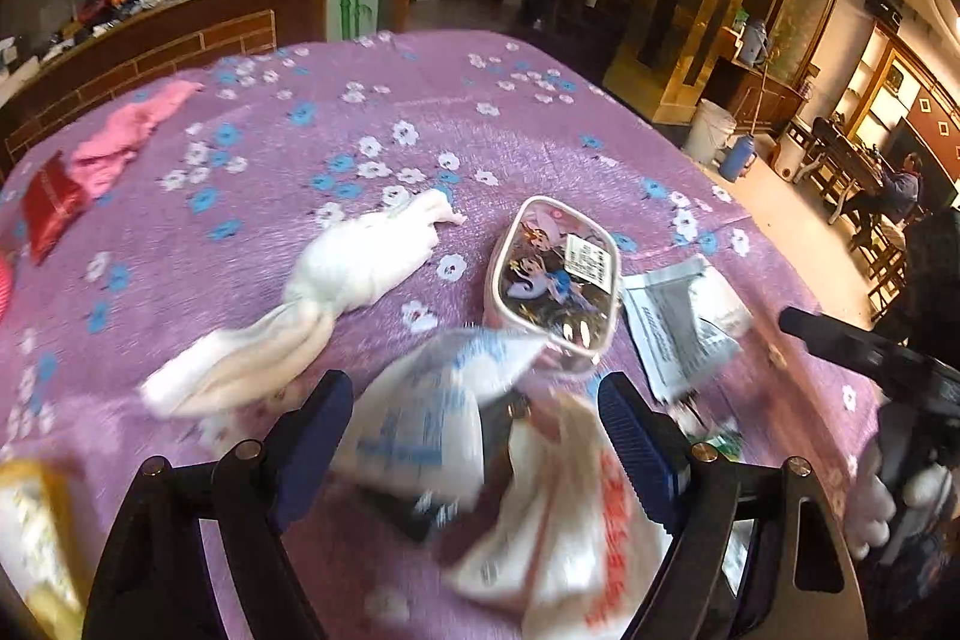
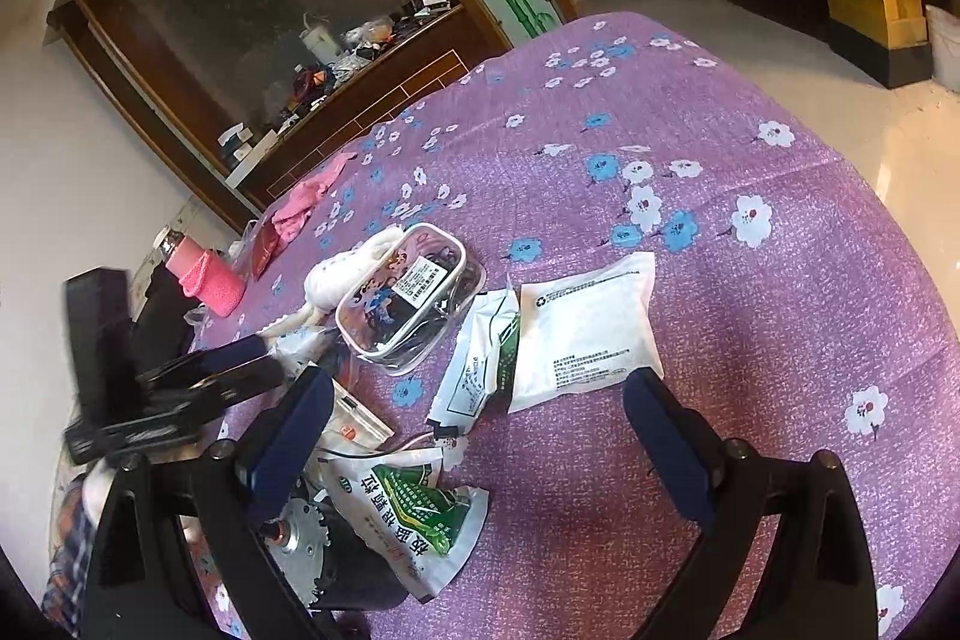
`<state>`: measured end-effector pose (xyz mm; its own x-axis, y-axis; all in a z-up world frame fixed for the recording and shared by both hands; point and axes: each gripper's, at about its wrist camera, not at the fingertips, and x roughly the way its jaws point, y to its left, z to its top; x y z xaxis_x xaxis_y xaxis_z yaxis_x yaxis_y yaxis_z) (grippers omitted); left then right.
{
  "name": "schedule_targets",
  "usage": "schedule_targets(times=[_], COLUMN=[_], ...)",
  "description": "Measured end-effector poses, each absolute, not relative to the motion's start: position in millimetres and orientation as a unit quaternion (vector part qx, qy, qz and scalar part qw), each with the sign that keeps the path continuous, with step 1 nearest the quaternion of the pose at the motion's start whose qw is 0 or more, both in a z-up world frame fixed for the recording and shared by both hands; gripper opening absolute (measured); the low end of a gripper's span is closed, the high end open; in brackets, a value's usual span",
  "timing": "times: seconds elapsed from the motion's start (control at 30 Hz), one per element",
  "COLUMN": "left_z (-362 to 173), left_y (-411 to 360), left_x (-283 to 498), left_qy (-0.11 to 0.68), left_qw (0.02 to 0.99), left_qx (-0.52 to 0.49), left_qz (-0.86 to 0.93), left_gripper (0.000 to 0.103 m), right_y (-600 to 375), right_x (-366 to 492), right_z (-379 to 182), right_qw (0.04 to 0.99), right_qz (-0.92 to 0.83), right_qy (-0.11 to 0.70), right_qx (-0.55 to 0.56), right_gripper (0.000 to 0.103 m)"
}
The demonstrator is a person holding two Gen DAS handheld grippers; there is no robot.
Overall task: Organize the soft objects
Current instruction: 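Grasp the white packet with blue print with the left tool, then place the blue-print packet in the box with left tool while right tool grasps white packet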
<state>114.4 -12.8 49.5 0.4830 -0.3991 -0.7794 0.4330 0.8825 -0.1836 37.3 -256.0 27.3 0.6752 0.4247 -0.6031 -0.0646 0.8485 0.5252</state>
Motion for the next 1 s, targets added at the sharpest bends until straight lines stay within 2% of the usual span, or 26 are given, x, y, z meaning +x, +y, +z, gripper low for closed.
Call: schedule_targets(times=[0.07, 0.1, 0.13, 0.17, 0.3, 0.7, 1.0], left_z=[39.8, 33.2, 28.2, 27.4, 43.3, 114.0, 126.0], left_y=[-16.2, -17.8, -18.4, -16.9, -0.3, 49.0, 111.5], left_x=[125.7, 129.4, 132.2, 132.0, 123.2, 33.6, -59.3], left_qy=[0.459, 0.468, 0.479, 0.483, 0.463, 0.372, 0.331], left_qw=[0.854, 0.848, 0.842, 0.840, 0.853, 0.896, 0.917], left_qx=[0.014, 0.012, 0.009, 0.004, -0.033, -0.077, -0.122], left_qz=[-0.244, -0.247, -0.247, -0.245, -0.237, -0.228, -0.186], left_gripper=[0.085, 0.068, 0.060, 0.044, 0.027, 0.027, 0.027], right_y=[-257.6, -258.0, -258.2, -258.5, -262.2, -276.2, -274.0], right_x=[38.7, 40.0, 40.8, 41.6, 42.9, 46.8, 49.5], right_z=[25.6, 24.4, 23.5, 22.6, 20.3, 13.0, 3.4], right_qw=[0.881, 0.879, 0.878, 0.877, 0.876, 0.876, 0.872], right_qz=[0.139, 0.140, 0.139, 0.138, 0.131, 0.103, 0.097], right_qy=[0.381, 0.384, 0.386, 0.388, 0.389, 0.389, 0.403], right_qx=[0.244, 0.246, 0.247, 0.248, 0.253, 0.267, 0.260], right_gripper=[0.097, 0.097, 0.097, 0.097, 0.097, 0.097, 0.095])
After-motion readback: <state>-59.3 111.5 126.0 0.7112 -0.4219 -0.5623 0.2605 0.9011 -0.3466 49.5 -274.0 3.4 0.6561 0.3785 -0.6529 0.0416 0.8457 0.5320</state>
